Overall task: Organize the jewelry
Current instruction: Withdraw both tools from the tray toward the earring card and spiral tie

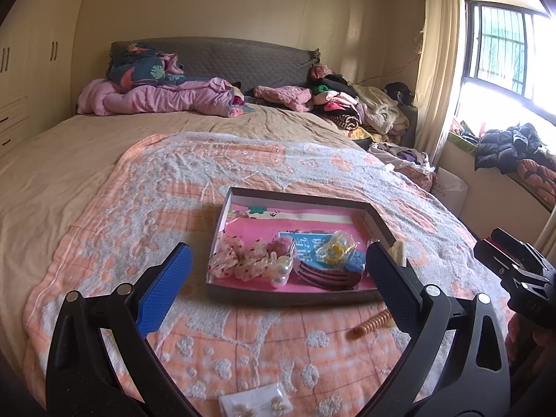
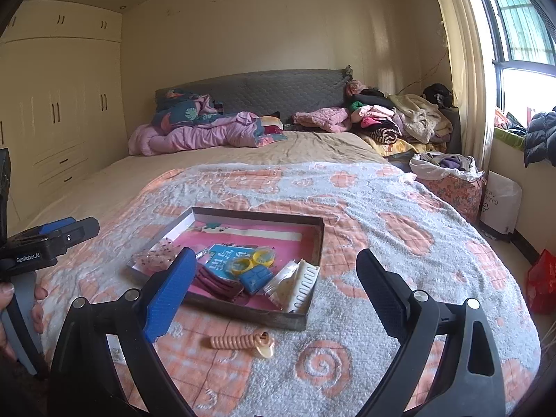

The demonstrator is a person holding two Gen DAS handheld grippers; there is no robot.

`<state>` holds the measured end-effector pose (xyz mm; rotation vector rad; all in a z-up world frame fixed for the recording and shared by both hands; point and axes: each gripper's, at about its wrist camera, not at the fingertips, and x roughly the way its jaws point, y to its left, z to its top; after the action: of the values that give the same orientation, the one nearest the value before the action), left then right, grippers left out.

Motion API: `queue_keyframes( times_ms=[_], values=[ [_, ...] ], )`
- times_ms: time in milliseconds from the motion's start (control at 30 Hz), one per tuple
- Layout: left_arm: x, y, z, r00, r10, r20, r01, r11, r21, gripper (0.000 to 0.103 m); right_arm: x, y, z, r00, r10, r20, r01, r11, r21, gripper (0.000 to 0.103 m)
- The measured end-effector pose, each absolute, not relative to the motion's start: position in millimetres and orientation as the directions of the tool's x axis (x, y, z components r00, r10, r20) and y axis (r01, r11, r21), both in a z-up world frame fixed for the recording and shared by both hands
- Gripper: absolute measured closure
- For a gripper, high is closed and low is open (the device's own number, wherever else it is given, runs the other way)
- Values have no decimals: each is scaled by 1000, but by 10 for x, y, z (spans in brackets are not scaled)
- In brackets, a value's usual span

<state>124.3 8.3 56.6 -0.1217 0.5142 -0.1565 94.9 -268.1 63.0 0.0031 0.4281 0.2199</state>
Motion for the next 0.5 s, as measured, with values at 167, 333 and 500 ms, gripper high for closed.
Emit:
queue_keyframes(
  times_ms=[167, 333, 500],
  values=[
    [1135, 145, 525, 859, -166, -485, 107, 983, -147, 11, 878, -2589, 605, 879, 228, -419, -233, 972, 39, 12],
    [1041, 205, 474, 857, -154, -492, 92, 985, -148, 11, 831, -2500, 567, 871, 241, -429, -252, 967, 33, 12],
    [960, 257, 410, 852, -149, -503, 84, 985, -149, 11, 792, -2417, 503, 857, 256, -448, -271, 962, 31, 12]
  ],
)
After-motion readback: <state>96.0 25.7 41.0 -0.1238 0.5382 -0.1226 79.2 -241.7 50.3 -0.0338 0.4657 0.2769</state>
